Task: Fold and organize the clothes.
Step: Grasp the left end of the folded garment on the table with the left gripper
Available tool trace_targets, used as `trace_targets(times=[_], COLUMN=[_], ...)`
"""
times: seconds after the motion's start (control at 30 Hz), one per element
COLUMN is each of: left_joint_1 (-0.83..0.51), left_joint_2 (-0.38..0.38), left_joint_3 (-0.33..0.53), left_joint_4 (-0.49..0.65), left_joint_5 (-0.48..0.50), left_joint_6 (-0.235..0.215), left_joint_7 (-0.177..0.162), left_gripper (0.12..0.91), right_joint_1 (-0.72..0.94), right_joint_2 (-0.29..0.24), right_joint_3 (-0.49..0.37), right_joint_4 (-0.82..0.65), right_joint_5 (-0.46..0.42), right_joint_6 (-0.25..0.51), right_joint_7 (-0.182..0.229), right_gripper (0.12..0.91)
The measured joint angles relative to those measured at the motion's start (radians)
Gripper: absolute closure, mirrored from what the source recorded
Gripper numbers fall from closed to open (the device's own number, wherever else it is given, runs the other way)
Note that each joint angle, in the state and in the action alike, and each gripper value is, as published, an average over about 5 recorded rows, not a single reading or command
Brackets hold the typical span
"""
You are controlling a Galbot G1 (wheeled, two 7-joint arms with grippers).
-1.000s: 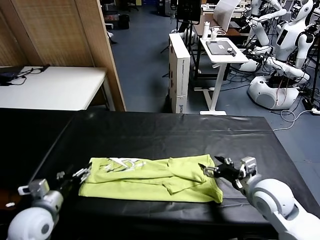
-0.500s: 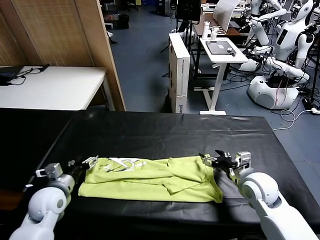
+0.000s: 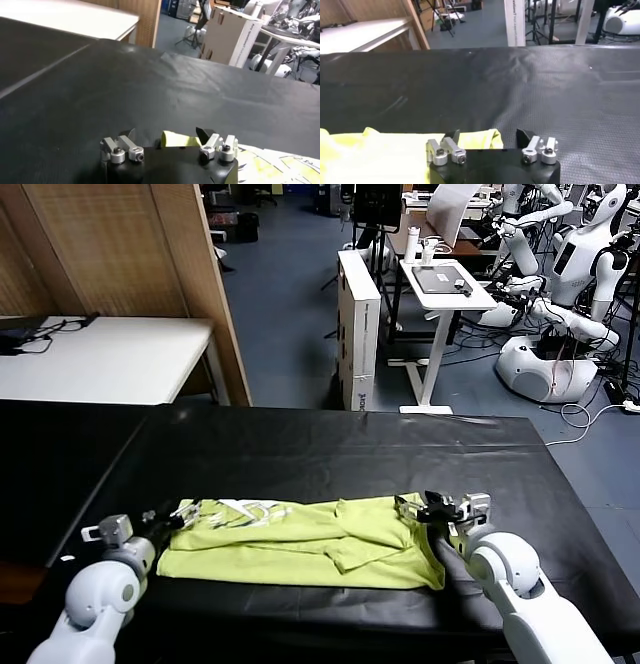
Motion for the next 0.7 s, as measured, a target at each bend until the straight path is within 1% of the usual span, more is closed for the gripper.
trace_targets(times=[0.03,0.1,0.13,0.17,0.2,0.23,0.27,0.33,0.37,0.43,0.57,0.7], left_joint_1=[0.003,0.006,0.007,0.007,0.007,0.006,0.006,0.005,0.005,0.005,0.006,0.007], left_joint_2=[-0.001,-0.002,-0.003,-0.003,-0.003,-0.004,-0.004,-0.004,-0.004,-0.003,0.002,0.004], left_joint_3=[0.001,0.002,0.002,0.003,0.003,0.003,0.002,0.001,-0.001,-0.005,-0.013,-0.017], left_joint_4=[-0.004,-0.009,-0.011,-0.012,-0.012,-0.012,-0.011,-0.010,-0.009,-0.007,-0.005,-0.002], left_joint_5=[0.000,0.001,0.001,0.001,0.002,0.003,0.005,0.009,0.011,0.012,0.009,0.009], left_joint_6=[0.000,0.001,0.001,0.001,0.000,-0.001,-0.003,-0.007,-0.009,-0.011,-0.014,-0.016], left_joint_7=[0.001,0.001,0.001,0.000,0.000,-0.001,-0.001,-0.002,-0.002,-0.003,-0.004,-0.004], left_gripper=[0.260,0.368,0.444,0.500,0.557,0.633,0.690,0.803,0.841,0.880,0.883,0.883], right_joint_1=[-0.001,-0.003,-0.005,-0.006,-0.008,-0.009,-0.011,-0.014,-0.015,-0.016,-0.016,-0.018], right_joint_2=[0.001,0.001,0.002,0.003,0.004,0.005,0.007,0.010,0.012,0.017,0.026,0.031], right_joint_3=[0.000,-0.002,-0.002,-0.003,-0.003,-0.003,-0.003,-0.001,0.000,0.004,0.007,0.007], right_joint_4=[-0.001,-0.003,-0.003,-0.003,-0.003,-0.002,-0.002,-0.001,-0.001,-0.002,-0.005,-0.007], right_joint_5=[-0.001,-0.003,-0.003,-0.003,-0.003,-0.003,-0.003,-0.003,-0.003,-0.002,0.000,0.004], right_joint_6=[0.003,0.010,0.015,0.020,0.025,0.030,0.035,0.042,0.046,0.052,0.061,0.065], right_joint_7=[0.000,0.000,0.001,0.002,0.005,0.008,0.011,0.019,0.024,0.033,0.046,0.038], right_gripper=[0.545,0.659,0.732,0.786,0.824,0.861,0.880,0.884,0.884,0.885,0.885,0.885])
